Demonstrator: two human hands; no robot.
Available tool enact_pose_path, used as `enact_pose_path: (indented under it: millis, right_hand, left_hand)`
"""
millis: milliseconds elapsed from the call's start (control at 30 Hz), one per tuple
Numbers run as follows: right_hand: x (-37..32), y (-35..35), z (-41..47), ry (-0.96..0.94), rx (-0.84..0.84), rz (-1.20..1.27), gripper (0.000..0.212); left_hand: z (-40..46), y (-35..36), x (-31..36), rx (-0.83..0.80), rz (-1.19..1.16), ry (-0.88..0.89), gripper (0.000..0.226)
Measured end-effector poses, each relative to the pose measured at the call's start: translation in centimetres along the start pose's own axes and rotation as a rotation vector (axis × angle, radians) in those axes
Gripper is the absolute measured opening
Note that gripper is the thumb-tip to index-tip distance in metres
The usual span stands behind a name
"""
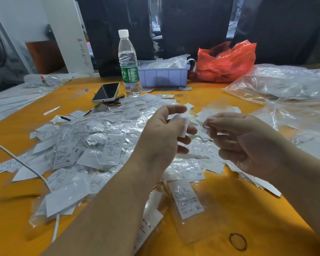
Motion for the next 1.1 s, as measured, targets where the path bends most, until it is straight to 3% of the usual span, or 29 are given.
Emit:
enact_pose_path:
  millis: [333, 500, 733, 1100]
  right_hand:
    - [-0.7, -0.9, -0.1, -0.049, 0.099, 0.003, 0.019]
    - [-1.0, -0.7, -0.3, -0.060, 0.104, -0.013, 0.023]
    - [-1.0, -1.0, -0.2, -0.069, 0.125, -0.002, 0.015]
    - [-0.9, -0.6, -0.3, -0.057, 0.063, -0.010, 0.018]
  left_hand:
    - [-0.1, 0.3, -0.7, -0.028, 0.094, -0.066, 0.018]
    - [-0.3, 1.2, -0.9, -0.120, 0.188, -0.053, 0.018]
    - [-0.8, 1.8, -0.8, -0.196, 0.293, -0.014, 0.010]
    - [-0.7, 1.9, -1.0, -0.187, 0.149, -0.110, 0.026]
Point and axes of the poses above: each hand's wrist, its own z-axis towards the middle knuckle, its own y-axis out of the palm, x = y × z, the point moved 9 cm from there along z, towards the middle knuckle, and after that the axes turned 5 degrees about x, right-handed, at the moved point
